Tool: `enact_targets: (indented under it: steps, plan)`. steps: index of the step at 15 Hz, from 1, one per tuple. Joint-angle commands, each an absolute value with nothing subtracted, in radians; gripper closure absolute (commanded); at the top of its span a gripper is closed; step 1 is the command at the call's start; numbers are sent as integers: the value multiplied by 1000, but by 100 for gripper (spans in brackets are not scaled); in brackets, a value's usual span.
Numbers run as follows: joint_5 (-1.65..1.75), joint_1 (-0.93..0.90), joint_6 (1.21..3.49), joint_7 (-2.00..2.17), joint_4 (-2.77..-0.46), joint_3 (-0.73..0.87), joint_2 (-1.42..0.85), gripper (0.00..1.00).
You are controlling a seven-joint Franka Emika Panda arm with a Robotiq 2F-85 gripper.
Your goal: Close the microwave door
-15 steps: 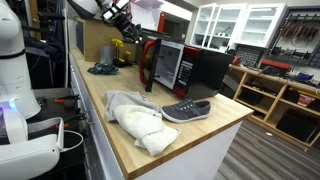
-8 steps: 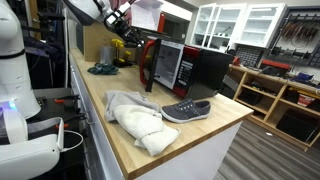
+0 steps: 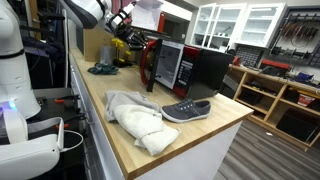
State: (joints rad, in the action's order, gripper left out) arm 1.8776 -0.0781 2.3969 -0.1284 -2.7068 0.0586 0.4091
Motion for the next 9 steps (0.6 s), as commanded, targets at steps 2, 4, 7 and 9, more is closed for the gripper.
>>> enact_targets:
  steps: [2,4,7,9]
  plan:
    - [2072,-43,2478,-123,-2673,97,410,100]
    - [2126,-46,2488,-107,-2647,99,393,100]
    - [2171,-54,2495,-88,-2624,96,366,100]
    - [2174,-62,2485,-79,-2597,86,332,100]
